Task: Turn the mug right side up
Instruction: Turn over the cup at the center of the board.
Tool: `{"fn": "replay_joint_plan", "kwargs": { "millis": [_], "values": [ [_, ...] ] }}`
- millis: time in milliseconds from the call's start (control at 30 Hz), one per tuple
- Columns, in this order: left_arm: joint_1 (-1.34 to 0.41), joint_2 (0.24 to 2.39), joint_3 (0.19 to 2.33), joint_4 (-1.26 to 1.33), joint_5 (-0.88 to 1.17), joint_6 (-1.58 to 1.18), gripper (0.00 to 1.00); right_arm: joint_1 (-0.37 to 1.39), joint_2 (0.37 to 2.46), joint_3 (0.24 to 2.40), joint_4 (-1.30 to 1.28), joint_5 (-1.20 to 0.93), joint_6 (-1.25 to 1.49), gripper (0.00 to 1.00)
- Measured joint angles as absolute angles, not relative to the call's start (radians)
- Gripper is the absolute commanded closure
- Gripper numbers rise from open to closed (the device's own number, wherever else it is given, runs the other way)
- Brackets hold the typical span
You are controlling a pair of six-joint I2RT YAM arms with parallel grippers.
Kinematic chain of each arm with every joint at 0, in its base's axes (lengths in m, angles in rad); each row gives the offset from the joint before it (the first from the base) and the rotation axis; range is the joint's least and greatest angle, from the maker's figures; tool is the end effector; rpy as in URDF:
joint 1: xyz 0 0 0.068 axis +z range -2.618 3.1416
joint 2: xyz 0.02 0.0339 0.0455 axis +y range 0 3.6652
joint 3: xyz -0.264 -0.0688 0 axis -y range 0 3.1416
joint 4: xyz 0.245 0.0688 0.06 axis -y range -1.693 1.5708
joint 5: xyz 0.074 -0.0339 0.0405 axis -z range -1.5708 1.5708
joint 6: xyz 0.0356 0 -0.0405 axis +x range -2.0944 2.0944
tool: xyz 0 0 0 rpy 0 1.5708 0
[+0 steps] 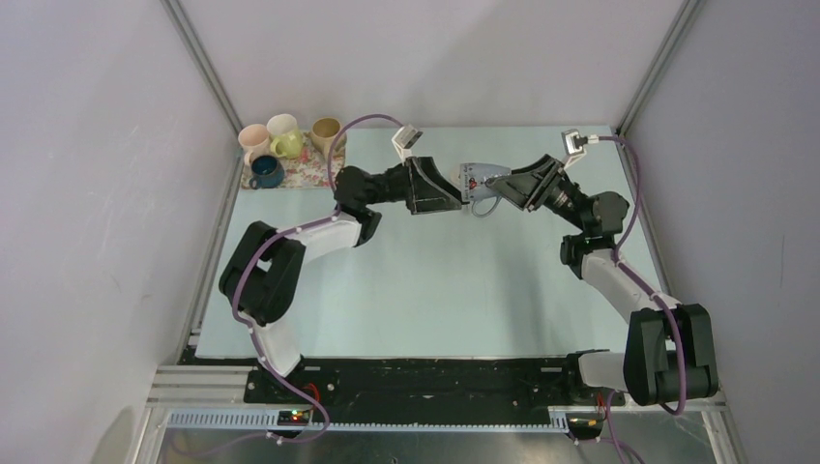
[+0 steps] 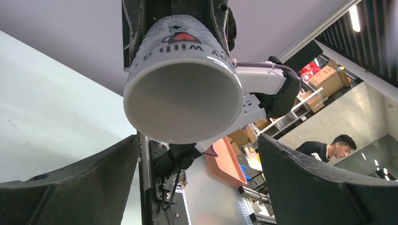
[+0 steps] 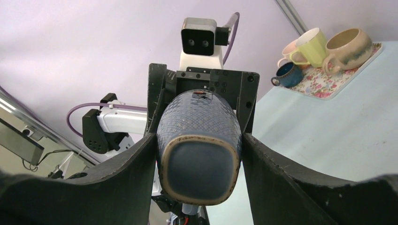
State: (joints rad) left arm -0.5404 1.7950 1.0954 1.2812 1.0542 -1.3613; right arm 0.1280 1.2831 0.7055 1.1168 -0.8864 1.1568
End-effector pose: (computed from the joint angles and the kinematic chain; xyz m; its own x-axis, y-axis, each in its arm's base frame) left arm 0.3110 -0.2227 0.3094 -0.7600 -0.1074 -0.6410 0.6432 -0.2661 -0.7180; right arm 0.2602 0.0613 0.3327 -0.4728 0.5227 -0.7094 -0.7640 0.1581 0.6256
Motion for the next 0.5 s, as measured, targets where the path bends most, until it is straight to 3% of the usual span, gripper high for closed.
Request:
{"fn": "replay_joint_plan", "kwargs": {
  "millis": [500],
  "values": [
    [-0.579, 1.795, 1.092, 1.277, 1.051, -1.355, 0.0, 0.123, 1.283, 0.667, 1.118, -0.815, 1.122, 1.0]
  ]
}}
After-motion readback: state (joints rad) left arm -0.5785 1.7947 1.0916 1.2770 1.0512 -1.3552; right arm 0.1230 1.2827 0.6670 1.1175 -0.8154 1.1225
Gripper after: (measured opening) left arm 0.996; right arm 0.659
